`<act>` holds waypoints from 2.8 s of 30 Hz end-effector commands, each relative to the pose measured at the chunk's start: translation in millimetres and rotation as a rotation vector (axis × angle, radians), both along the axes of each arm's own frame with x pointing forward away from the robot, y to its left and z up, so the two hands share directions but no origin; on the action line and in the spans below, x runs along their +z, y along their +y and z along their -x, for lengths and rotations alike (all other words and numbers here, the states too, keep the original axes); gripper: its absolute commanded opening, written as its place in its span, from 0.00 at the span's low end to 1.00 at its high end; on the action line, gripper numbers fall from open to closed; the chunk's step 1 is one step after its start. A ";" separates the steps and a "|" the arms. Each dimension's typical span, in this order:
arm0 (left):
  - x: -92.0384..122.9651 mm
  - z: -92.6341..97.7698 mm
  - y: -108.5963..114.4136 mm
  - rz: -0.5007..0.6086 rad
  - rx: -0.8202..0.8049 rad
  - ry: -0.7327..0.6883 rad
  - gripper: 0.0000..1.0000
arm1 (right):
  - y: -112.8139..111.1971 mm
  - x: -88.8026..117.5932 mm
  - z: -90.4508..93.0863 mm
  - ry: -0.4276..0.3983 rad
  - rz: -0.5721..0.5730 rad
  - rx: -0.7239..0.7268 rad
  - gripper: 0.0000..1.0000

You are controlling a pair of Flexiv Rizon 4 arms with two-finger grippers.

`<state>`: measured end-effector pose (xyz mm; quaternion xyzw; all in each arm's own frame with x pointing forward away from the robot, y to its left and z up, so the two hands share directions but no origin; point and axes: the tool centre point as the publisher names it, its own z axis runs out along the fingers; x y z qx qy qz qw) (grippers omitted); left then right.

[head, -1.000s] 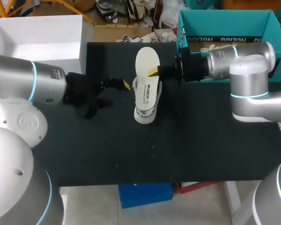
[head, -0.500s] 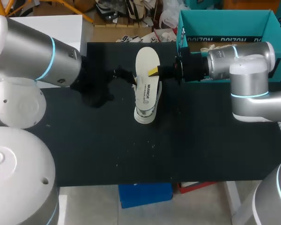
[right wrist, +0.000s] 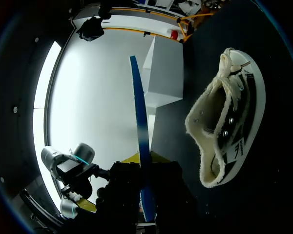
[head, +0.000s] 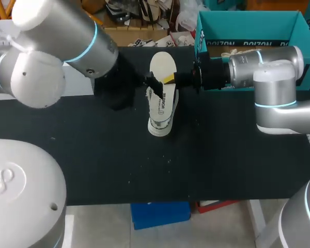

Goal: Take the shoe out of the shoebox, open the shoe tongue, remove and reinsert the insole, then place the shoe into the shoebox

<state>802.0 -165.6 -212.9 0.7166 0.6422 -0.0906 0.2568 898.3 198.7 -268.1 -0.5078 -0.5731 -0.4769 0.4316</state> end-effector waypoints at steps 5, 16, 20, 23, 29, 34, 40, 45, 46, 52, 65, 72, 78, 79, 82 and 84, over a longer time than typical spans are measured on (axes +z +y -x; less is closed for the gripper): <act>-2.2 -15.3 -18.3 -0.135 -0.030 0.042 1.00 | 1.3 -0.7 -0.3 0.000 0.000 -0.001 0.00; -8.1 -16.8 -27.1 -0.187 -0.013 0.042 1.00 | 1.3 -0.7 -0.3 0.000 0.000 -0.001 0.00; -9.9 -21.8 -29.0 -0.195 0.006 0.045 1.00 | 1.3 -0.7 -0.3 0.000 0.000 -0.001 0.00; -11.0 -28.9 -30.2 -0.195 0.009 0.044 1.00 | 1.3 -0.7 -0.3 0.000 0.000 -0.001 0.00; -10.5 -49.1 -30.0 -0.174 0.019 0.043 1.00 | 1.3 -0.7 -0.3 0.000 0.000 -0.001 0.00; -9.0 -69.8 -31.5 -0.171 0.024 0.039 1.00 | 1.3 -0.7 -0.3 0.000 0.000 -0.001 0.00; -2.9 -99.7 -34.4 -0.182 0.016 0.024 1.00 | 1.3 -0.7 -0.3 0.000 0.000 -0.001 0.00; 2.0 -126.6 -34.7 -0.205 0.027 -0.006 1.00 | 1.3 -0.7 -0.3 0.000 0.000 -0.001 0.00; 2.4 -132.0 -34.3 -0.204 0.028 -0.005 1.00 | 1.3 -0.7 -0.3 0.000 0.000 -0.001 0.00; 1.3 -160.3 -33.1 -0.207 0.051 -0.003 1.00 | 1.3 -0.7 -0.3 0.000 0.000 -0.001 0.00; 1.8 -211.6 -33.2 -0.214 0.088 0.008 1.00 | 1.3 -0.7 -0.3 0.000 0.000 -0.001 0.00; 1.3 -225.1 -33.8 -0.207 0.112 0.015 1.00 | 1.3 -0.7 -0.3 0.000 0.000 -0.001 0.00; 1.9 -208.9 -34.0 -0.198 0.104 0.017 1.00 | 1.3 -0.7 -0.3 0.000 0.000 -0.001 0.00; 1.8 -204.9 -32.7 -0.196 0.103 0.021 1.00 | 1.3 -0.7 -0.3 0.000 0.000 -0.001 0.00; 3.2 -193.4 -27.7 -0.194 0.109 0.022 1.00 | 1.3 -0.7 -0.3 0.000 0.000 -0.001 0.00; 5.2 -184.8 -24.6 -0.192 0.112 0.023 1.00 | 1.3 -0.7 -0.3 0.000 0.000 -0.001 0.00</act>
